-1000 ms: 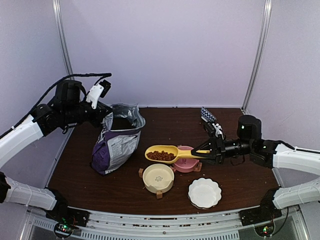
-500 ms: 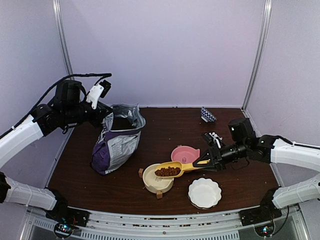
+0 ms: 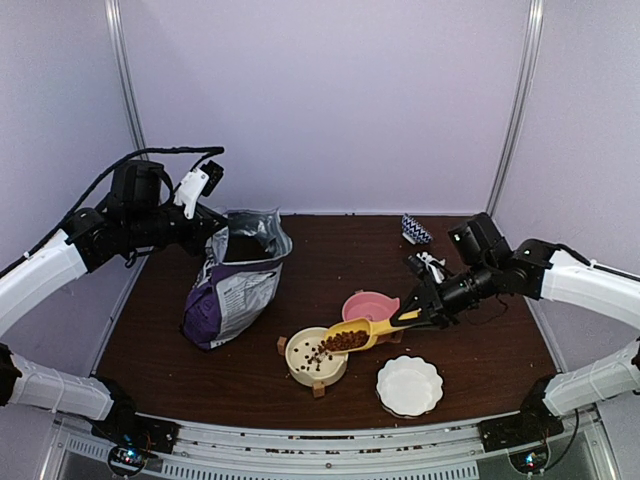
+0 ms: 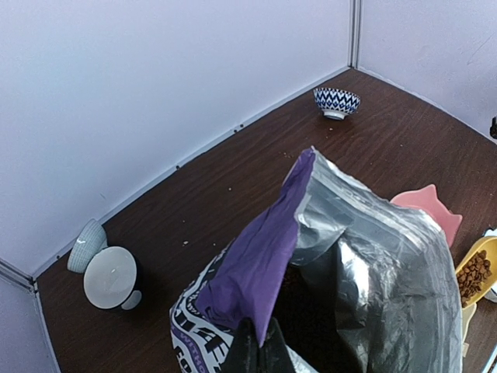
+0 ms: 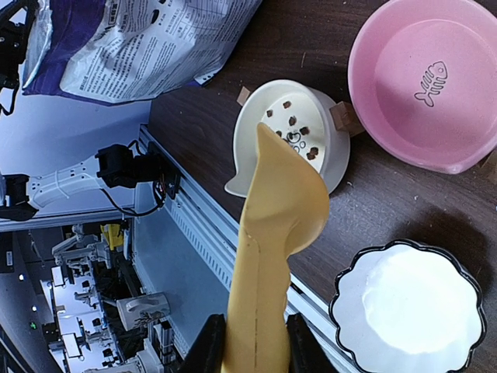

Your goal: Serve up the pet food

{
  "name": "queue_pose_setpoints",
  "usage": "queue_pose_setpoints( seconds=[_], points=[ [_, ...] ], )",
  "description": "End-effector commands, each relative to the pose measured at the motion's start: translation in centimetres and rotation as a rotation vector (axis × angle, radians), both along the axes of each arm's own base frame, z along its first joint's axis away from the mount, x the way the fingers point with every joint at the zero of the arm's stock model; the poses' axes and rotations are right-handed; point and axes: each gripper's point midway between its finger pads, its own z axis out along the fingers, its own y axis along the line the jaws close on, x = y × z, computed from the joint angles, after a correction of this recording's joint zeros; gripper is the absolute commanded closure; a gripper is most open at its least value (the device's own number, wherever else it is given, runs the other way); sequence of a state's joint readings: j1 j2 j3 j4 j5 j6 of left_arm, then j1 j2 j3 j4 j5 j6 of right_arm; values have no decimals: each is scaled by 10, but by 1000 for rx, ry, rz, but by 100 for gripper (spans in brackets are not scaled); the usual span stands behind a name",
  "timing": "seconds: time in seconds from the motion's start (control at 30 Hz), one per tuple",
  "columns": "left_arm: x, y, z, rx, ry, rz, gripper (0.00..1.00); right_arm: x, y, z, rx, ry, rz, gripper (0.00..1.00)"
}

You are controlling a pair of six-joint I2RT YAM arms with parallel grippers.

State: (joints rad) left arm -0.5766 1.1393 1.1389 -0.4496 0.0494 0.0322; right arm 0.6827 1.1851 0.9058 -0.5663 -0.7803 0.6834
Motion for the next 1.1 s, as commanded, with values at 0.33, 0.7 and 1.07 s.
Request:
queue_pose_setpoints(
  seconds=[0.33,0.7,1.07],
  points=[
    [0,0,6,-24,-14,-13,100,11,-15,30,-162,-61,9,95],
    [-2,0,7,-29,-12,-20,100,8,-1,41,-209,-93,81,95],
    [-17,-17,11,-54,-6,-136,100,23,3,77,-178,-239,51,95]
  ],
)
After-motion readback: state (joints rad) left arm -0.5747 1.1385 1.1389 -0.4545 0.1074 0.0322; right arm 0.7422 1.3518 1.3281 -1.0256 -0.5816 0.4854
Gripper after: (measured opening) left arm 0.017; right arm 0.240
